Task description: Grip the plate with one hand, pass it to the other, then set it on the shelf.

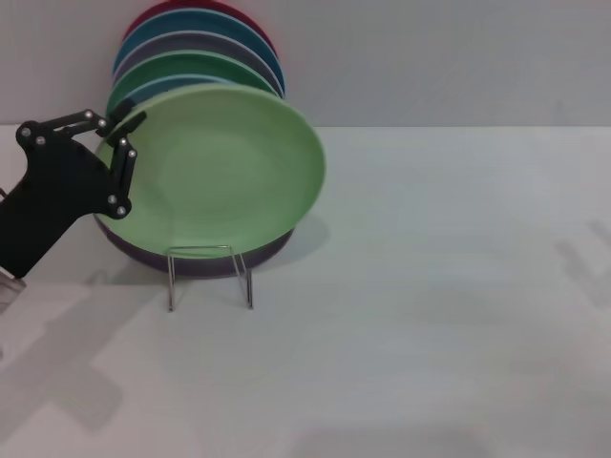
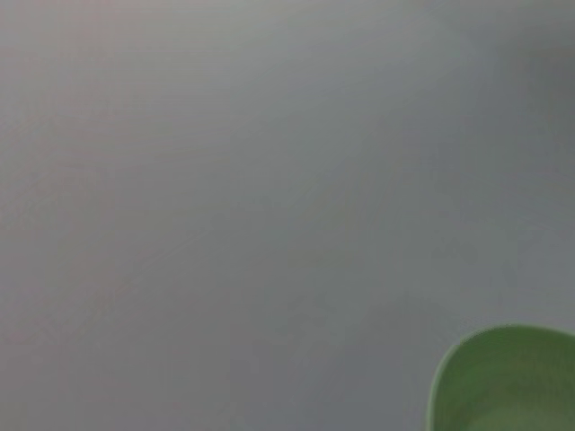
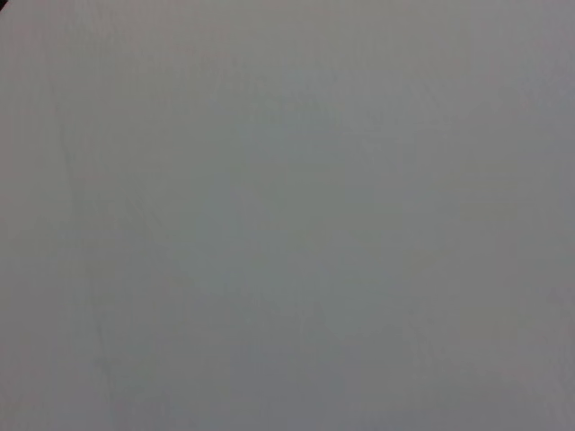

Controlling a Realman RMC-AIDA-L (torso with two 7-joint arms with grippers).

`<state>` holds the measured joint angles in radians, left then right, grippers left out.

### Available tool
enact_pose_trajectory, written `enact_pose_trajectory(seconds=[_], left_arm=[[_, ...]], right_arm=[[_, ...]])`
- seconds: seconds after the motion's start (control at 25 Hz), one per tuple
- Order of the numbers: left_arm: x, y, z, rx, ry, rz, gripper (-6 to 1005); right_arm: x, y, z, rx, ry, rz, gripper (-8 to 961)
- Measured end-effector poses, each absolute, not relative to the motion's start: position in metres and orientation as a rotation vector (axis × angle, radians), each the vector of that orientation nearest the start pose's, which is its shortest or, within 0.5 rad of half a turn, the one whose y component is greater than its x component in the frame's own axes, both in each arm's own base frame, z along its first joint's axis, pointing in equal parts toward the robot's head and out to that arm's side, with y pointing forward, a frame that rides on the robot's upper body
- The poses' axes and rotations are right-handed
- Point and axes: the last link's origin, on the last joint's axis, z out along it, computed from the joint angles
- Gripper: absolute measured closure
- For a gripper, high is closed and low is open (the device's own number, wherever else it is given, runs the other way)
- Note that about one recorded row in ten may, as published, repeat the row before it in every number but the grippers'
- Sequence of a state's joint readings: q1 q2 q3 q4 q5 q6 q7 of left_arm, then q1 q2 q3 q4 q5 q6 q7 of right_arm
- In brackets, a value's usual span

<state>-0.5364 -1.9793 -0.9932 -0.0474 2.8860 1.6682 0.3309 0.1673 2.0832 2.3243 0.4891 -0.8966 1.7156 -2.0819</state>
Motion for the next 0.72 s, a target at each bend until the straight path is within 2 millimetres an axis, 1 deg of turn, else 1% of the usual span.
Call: enact_pose_trajectory(seconds=[0.08,0.28,0.4,0.44,0.56,0.6,0.64,0.68,0.72], left_arm=[[-0.259,0.323,0.014,-1.739,0.567,-0.667,888],[-0.257,0.320,0.008,-1.732,0.559,-0.673,822],[-0.256,0.316,0.004,-1.714,0.584,-0.652,776],[-0.255,0.313,-0.001,-1.698,0.608,-0.630,756],[-0.254,0.309,-0.003,-1.666,0.627,-0.621,695],[-0.252,0.306,-0.001,-1.623,0.617,-0.632,675],[-0.249,0.302,0.010,-1.520,0.559,-0.670,655],[-0.249,0.302,0.010,-1.520,0.559,-0.670,635],[-0.248,0.301,0.019,-1.448,0.503,-0.704,614]], right_arm=[[0.311,0.254,0.084,-1.708,0.477,1.434,205],[0.309,0.255,0.088,-1.710,0.461,1.439,204],[0.307,0.255,0.091,-1.712,0.449,1.448,204],[0.307,0.256,0.093,-1.711,0.443,1.450,203],[0.307,0.256,0.093,-1.712,0.439,1.449,203],[0.307,0.256,0.094,-1.712,0.438,1.449,203],[0.307,0.256,0.094,-1.707,0.432,1.441,203],[0.307,0.256,0.094,-1.707,0.432,1.441,203],[0.308,0.256,0.094,-1.703,0.426,1.434,203]])
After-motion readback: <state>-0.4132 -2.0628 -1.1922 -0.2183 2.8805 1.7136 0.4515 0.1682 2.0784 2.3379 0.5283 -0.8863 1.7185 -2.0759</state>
